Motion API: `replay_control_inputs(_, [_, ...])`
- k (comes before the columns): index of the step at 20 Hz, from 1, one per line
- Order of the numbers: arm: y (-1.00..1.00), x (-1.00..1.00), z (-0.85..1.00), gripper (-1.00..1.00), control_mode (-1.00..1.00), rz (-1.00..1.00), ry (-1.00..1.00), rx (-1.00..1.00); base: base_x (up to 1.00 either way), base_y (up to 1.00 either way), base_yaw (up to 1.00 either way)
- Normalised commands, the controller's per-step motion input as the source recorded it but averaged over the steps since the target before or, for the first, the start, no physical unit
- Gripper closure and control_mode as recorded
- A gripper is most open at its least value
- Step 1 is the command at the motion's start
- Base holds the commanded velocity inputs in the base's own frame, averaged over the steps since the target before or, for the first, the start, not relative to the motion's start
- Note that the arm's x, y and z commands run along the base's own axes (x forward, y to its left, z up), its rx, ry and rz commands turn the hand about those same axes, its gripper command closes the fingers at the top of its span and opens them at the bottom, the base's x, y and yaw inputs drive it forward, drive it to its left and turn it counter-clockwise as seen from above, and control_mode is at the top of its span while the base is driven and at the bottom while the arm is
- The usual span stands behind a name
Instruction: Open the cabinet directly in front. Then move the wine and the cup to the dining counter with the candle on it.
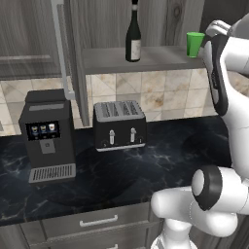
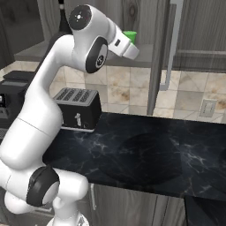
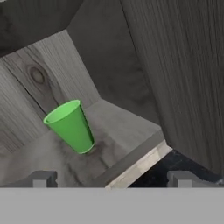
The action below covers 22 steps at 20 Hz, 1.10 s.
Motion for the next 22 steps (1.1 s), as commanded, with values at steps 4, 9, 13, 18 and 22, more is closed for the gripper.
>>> replay_control_inputs(4, [0.0, 0.2, 0.23, -1.0, -1.0, 0.0, 0.0, 0.07, 0.0, 0.0, 0.0])
replay_control_inputs(9, [-0.03, 0.3, 0.02, -1.0, -1.0, 0.0, 0.0, 0.01, 0.0, 0.0, 0.0])
replay_control_inputs(13, [-0.03, 0.35, -0.09, -1.0, -1.0, 0.01, 0.0, 0.0, 0.0, 0.0, 0.0])
replay_control_inputs(18, [-0.05, 0.37, -0.27, -1.0, -1.0, 0.02, 0.0, 0.0, 0.0, 0.0, 0.0])
replay_control_inputs(22, [-0.13, 0.25, -0.01, -1.0, -1.0, 0.0, 0.0, 0.0, 0.0, 0.0, 0.0])
